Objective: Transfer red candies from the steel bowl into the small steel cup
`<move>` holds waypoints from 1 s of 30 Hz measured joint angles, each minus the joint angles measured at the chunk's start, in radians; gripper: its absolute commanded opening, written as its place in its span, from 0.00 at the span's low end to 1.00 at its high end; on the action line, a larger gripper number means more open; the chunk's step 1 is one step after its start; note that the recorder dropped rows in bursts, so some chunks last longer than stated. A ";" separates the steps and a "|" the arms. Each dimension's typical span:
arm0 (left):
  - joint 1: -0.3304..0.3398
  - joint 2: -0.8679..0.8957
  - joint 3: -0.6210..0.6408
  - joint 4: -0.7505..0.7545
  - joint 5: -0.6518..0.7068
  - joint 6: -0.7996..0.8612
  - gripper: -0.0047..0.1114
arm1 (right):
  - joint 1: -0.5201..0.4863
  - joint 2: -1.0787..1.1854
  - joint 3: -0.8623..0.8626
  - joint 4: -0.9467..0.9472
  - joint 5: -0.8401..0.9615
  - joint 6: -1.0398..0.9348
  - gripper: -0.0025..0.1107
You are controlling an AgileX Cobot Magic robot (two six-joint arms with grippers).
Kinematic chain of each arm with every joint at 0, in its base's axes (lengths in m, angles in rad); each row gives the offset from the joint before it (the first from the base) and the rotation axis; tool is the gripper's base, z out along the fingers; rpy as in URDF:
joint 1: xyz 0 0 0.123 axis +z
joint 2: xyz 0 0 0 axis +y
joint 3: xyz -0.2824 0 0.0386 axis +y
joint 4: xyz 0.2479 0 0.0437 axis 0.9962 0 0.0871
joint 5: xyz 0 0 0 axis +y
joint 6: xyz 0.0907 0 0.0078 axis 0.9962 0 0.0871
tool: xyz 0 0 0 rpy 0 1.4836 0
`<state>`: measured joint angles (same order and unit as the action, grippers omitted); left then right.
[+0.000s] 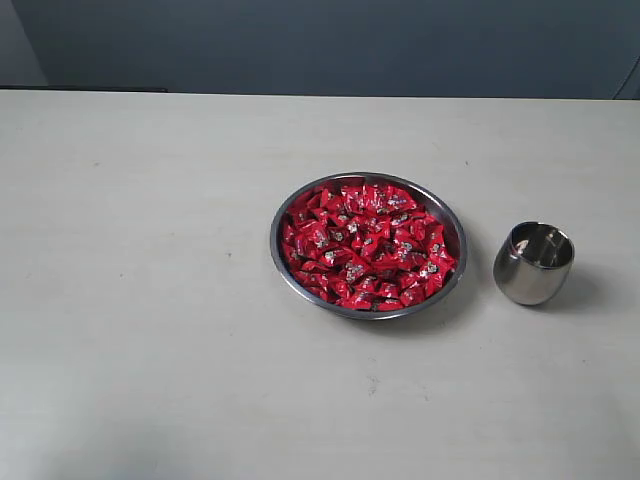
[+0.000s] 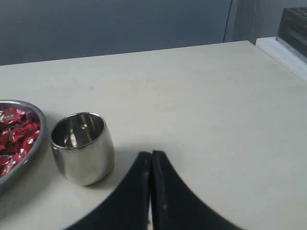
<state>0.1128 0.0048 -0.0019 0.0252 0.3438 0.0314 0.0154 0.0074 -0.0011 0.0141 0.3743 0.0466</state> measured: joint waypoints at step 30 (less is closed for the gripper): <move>0.000 0.000 0.000 0.000 0.000 0.000 0.04 | 0.000 0.000 0.000 0.057 -0.058 0.000 0.02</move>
<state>0.1128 0.0048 -0.0019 0.0252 0.3438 0.0314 0.0154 0.0074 -0.0011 0.0708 0.3165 0.0466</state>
